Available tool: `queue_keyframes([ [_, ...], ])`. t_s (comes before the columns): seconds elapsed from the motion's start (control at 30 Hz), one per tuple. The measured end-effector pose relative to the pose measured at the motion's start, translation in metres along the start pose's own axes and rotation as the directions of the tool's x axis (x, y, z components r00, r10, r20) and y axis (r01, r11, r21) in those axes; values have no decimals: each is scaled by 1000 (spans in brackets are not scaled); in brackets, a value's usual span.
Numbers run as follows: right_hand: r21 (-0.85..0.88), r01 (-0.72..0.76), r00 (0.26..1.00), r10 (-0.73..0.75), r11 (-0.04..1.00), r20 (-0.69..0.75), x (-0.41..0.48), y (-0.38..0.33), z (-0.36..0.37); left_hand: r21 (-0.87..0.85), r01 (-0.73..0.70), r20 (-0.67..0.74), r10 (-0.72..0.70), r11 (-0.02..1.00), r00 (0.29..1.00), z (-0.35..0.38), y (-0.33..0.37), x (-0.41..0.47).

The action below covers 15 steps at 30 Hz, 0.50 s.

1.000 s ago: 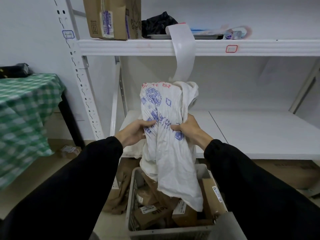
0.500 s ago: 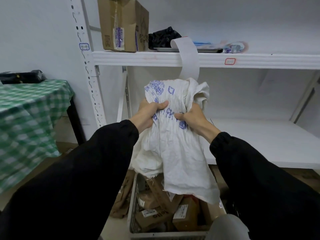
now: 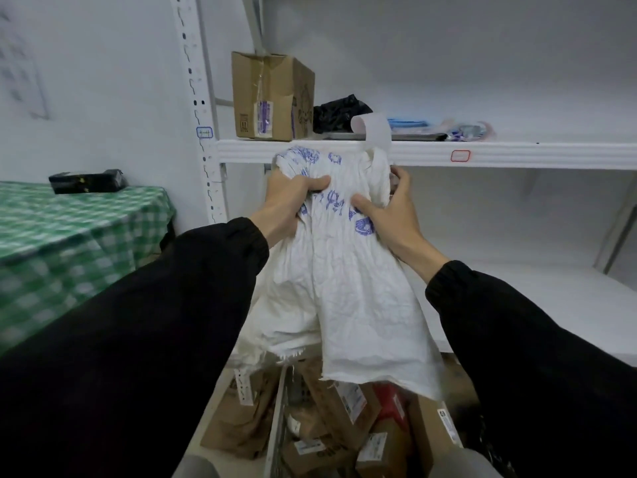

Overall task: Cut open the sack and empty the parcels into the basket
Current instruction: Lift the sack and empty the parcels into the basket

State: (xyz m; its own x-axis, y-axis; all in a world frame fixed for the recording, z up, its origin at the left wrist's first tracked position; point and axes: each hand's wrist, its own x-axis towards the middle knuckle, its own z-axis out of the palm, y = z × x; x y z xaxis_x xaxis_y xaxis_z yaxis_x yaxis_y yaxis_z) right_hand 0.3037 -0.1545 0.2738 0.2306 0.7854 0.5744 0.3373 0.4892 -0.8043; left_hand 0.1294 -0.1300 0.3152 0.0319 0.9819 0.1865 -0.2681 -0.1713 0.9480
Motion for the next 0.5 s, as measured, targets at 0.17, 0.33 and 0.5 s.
queue_keyframes([
  [0.17,-59,111,980,-100,992,173,-8,-28,-2,83,45,-101,-37,996,994,-35,30,-17],
  [0.33,-69,170,956,-147,983,254,-20,-47,12,111,40,-132,-25,993,991,-63,53,-46],
  [0.5,-295,584,722,-317,757,615,-27,-65,40,118,45,-145,-28,992,989,-84,75,-66],
])
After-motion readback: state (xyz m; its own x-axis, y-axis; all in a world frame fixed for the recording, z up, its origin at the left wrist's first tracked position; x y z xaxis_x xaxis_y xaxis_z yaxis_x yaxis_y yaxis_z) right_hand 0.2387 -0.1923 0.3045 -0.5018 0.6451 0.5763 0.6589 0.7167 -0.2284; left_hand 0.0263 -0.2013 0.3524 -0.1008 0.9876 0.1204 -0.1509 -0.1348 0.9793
